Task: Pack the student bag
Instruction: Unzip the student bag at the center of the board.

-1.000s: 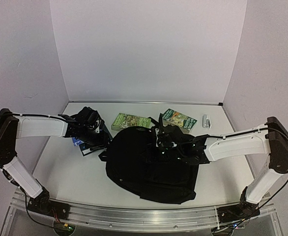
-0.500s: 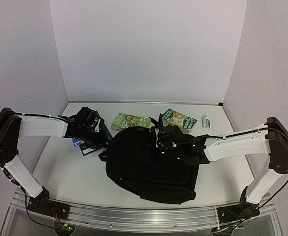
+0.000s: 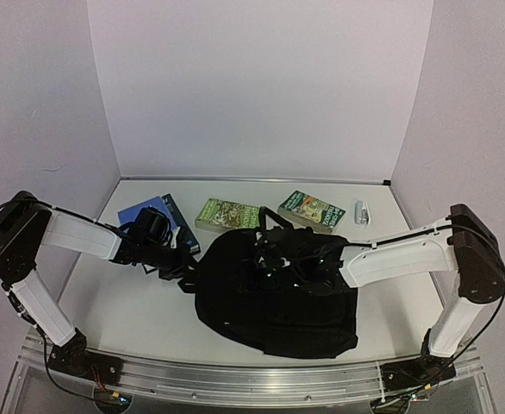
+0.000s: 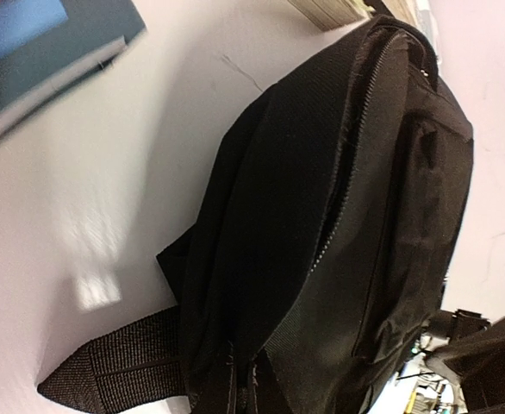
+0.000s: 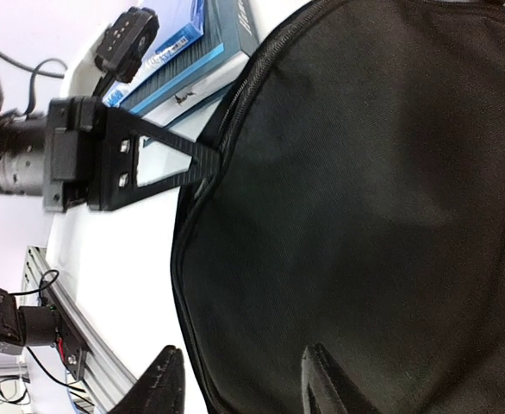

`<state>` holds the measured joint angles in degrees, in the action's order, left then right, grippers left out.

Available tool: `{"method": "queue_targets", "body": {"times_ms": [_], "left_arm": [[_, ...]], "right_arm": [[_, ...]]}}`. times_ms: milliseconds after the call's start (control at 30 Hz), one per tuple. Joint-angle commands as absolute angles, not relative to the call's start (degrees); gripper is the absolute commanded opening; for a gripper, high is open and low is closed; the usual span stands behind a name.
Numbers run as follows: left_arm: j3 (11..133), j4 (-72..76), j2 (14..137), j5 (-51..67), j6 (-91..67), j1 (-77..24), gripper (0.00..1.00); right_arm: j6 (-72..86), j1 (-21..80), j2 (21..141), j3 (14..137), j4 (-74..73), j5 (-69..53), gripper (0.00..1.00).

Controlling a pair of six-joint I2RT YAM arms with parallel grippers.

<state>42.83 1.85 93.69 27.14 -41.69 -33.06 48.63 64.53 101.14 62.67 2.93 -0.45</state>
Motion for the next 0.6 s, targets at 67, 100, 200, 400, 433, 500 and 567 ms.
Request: {"method": "queue_targets", "body": {"times_ms": [67,100,200,400,433,500,567], "left_arm": [[34.5,16.4,90.8,31.6,-52.6,-35.9,0.0],[33.3,17.8,90.8,31.4,-53.5,-35.9,0.0],[32.4,18.8,91.0,30.4,-54.4,-35.9,0.0],[33.1,19.5,91.6,31.4,-54.3,-35.9,0.0],[33.2,19.2,91.6,31.5,-54.2,-35.9,0.0],[33.1,19.2,91.7,31.5,-54.2,-35.9,0.0],[32.9,19.3,91.7,31.6,-54.2,-35.9,0.0]], "right_arm": [[49.5,65.2,104.8,67.4,5.3,-2.4,0.57],[49.0,65.4,105.1,67.8,6.2,-3.4,0.59],[46.3,66.6,107.3,69.4,7.1,-5.4,0.65],[44.1,68.9,110.7,70.1,6.4,-4.9,0.67],[44.2,68.9,111.1,70.1,6.4,-4.8,0.66],[44.2,69.0,112.0,70.4,6.3,-4.9,0.64],[43.9,69.2,112.8,70.8,6.2,-4.9,0.62]]}}
